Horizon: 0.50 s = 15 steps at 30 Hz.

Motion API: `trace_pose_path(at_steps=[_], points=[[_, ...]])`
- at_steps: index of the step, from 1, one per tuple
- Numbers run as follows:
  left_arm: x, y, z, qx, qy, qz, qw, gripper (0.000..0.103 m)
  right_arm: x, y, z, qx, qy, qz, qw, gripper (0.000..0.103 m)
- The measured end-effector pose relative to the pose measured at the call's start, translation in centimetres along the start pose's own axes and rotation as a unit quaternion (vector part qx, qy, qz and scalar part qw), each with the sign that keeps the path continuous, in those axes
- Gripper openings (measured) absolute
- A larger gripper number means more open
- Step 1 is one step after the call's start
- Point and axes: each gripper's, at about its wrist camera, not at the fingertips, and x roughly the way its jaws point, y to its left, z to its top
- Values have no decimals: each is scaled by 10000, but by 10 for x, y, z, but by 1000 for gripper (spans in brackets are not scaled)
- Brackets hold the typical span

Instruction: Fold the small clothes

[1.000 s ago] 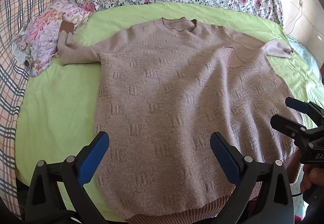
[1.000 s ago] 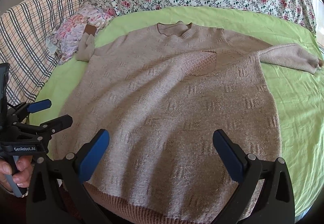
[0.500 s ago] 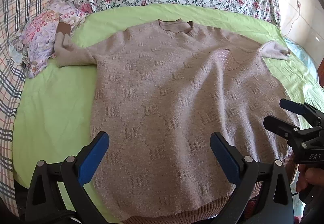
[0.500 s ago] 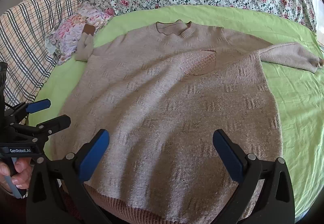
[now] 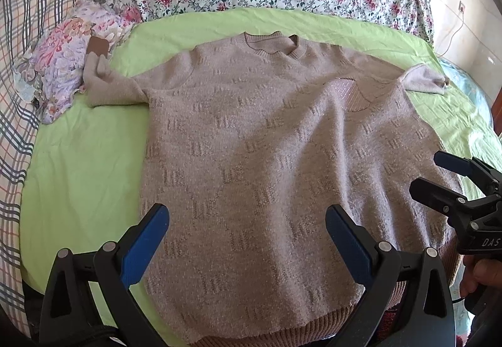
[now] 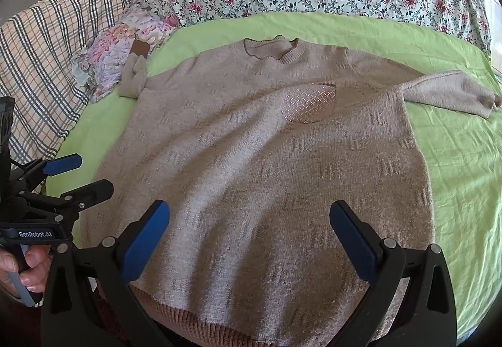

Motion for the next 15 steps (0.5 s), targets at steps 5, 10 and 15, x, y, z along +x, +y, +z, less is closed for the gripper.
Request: trace_pose_path(at_steps=[5,10,15], points=[[1,0,1,7,18,-17,10000,100,-1,1,1,14,-14,4,10000,102],[2,0,1,4,-14,-15,10000,100,-2,0,1,79,-93,99,9999,102],[5,0,3,9,6,5,10000,100,2,-2,2,-28,150,-124,9998,102]])
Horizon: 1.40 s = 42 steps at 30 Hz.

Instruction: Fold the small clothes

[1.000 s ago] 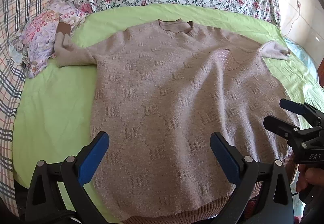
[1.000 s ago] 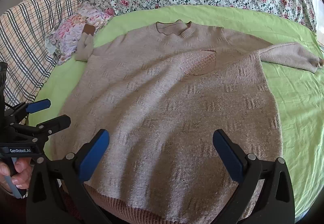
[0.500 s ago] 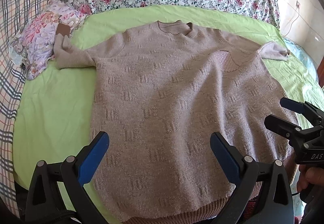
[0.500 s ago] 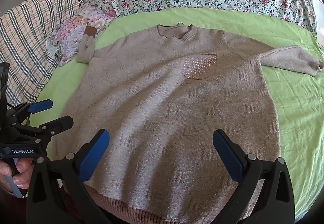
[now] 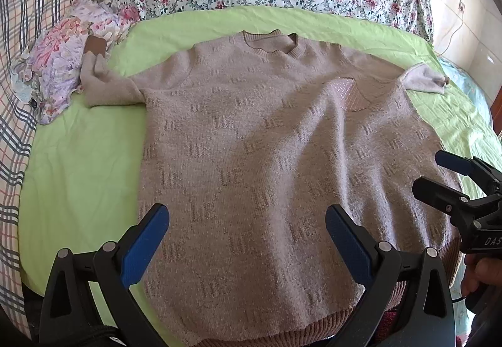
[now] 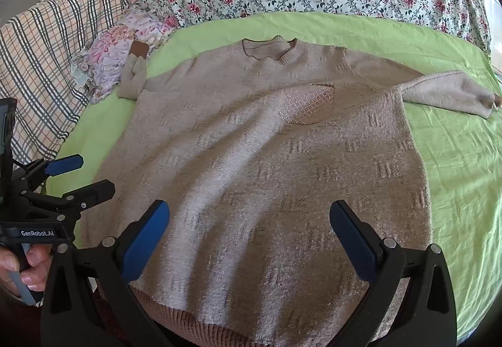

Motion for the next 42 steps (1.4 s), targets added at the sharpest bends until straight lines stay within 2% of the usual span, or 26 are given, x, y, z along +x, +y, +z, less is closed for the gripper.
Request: trace_pose_path(at_steps=[4,14,23,26,30,33,38,42], points=[[2,0,1,-7,31,-34,10000,100,3,-1,0,-51,115,-80,9999,102],[10,-3,4,-6,97,-173,9998,100,4,-2,1,228,-146,209,9994,102],[16,-9,13,28,92,-427,9990,100,3,-18,6,395,-207,253,9987,102],[19,-9,18,38,96,-545,9985,100,0,-29,12,472,-282,195,9983,98],[23,-9,29,3,60,-626,9980,100,-5,-64,25,895,-362,211,9951,92],[26,-7,39,-19,40,-636,9980,100,-8,-99,38,1236,-395,-1,9915,82],[33,-2,56,-84,-18,-626,9980,100,-17,-178,68,1928,-539,-350,9791,77],[41,2,67,-154,39,-613,9980,100,-30,-242,99,2274,-832,-843,9666,74]])
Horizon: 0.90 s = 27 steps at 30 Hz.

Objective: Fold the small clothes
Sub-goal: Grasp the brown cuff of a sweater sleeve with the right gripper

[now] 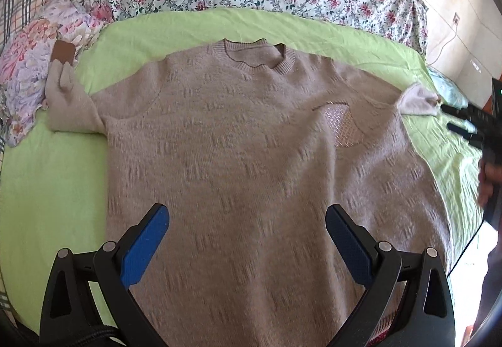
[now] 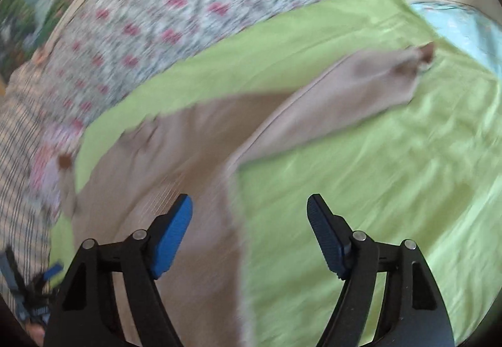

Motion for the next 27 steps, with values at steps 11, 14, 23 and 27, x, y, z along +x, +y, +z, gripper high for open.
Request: trace_pose_path(at_steps=[11,14,23,27], points=[[39,4,27,-134,327,6,9994,100,88,-115,157,1102,73,-1462,9831,65],[50,7,31,-195,413,22,9990,100,127,-144,173,1323,538,-1953,9703,65],[69,21,35,-370,554,20,9978,100,116,-128,166,916,-62,-1368,9863,10],[65,24,36,-449,469,-57,9979,100,91,-57,149,447,-384,33,9983,10]])
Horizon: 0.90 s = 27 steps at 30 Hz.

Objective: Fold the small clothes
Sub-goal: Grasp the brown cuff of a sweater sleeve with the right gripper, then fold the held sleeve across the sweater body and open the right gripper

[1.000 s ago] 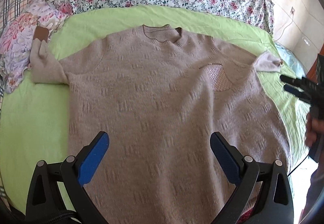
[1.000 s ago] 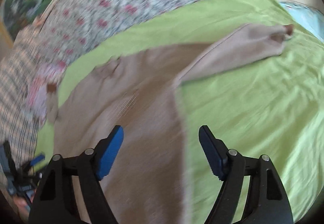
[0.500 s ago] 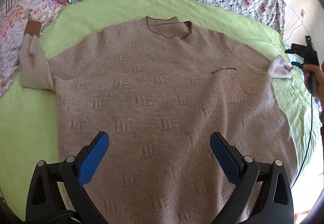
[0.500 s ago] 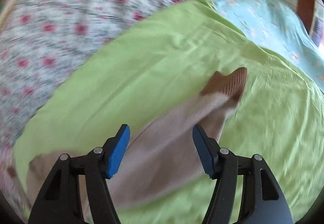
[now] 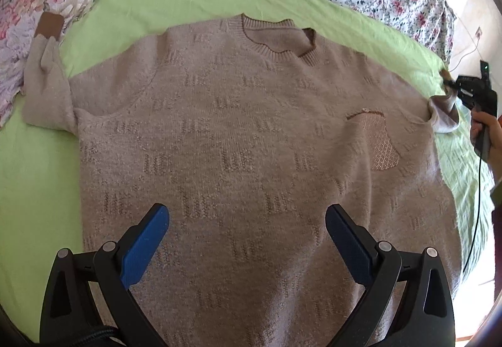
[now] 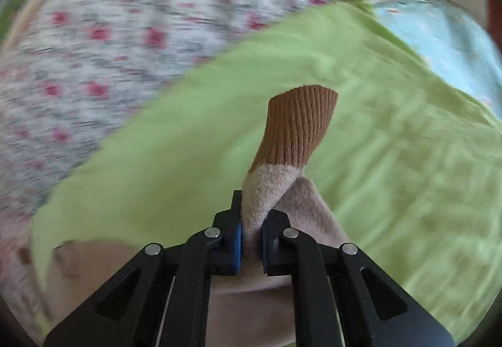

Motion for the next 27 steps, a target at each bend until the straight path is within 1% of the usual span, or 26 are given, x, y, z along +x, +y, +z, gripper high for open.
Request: trace_pose_path(at_steps=[1,2,3,5,7,8,10,12,13,15,16,17,19,21,22,23,24,26,27], points=[[-3,1,-1,-18,-25,-25,10000,100,-4,27,-9,-147,59,418,9990,10],[-5,1,-1,-39,-48,-57,10000,100,-6,45,-18,-244,110,632,9976,10],[-8,3,-1,-68,-73,-96,9999,100,-9,72,-30,-389,206,956,9944,10],[-15,6,-2,-138,-152,-180,9996,100,-6,121,-52,-647,438,1640,9834,10],[-22,12,-3,-220,-196,-237,9993,100,1,167,-76,-856,712,2156,9701,10],[-24,15,-4,-261,-225,-276,9990,100,5,194,-92,-990,902,2397,9616,10],[-30,24,-5,-394,-289,-362,9982,100,12,235,-123,-1349,1179,2647,9475,10],[-37,34,-7,-510,-368,-471,9969,100,22,272,-152,-1656,1472,2945,9296,10],[-38,37,-7,-545,-392,-495,9965,100,29,292,-170,-1797,1672,3104,9184,10],[-42,45,-8,-601,-457,-557,9956,100,42,316,-193,-2019,1950,3249,9031,10],[-43,48,-8,-611,-477,-590,9952,100,53,326,-202,-2064,2112,3283,8972,11],[-42,50,-8,-612,-492,-633,9949,100,58,330,-212,-2084,2244,3283,8936,14],[-38,54,-5,-612,-482,-742,9942,100,73,336,-224,-2107,2536,3132,8906,17],[-31,58,2,-594,-473,-936,9927,100,80,329,-230,-2032,2639,3024,8931,20],[-24,59,7,-598,-457,-1023,9919,100,81,325,-230,-1942,2636,2987,8964,24],[-16,59,13,-602,-426,-1148,9906,100,79,316,-227,-1819,2610,2959,9007,35],[-8,59,18,-603,-389,-1256,9895,100,75,306,-223,-1695,2530,2953,9056,45],[14,59,34,-696,-217,-1466,9865,100,61,288,-214,-1542,2267,2941,9156,46],[26,61,41,-751,-142,-1620,9838,100,56,284,-212,-1518,2186,2924,9185,46]])
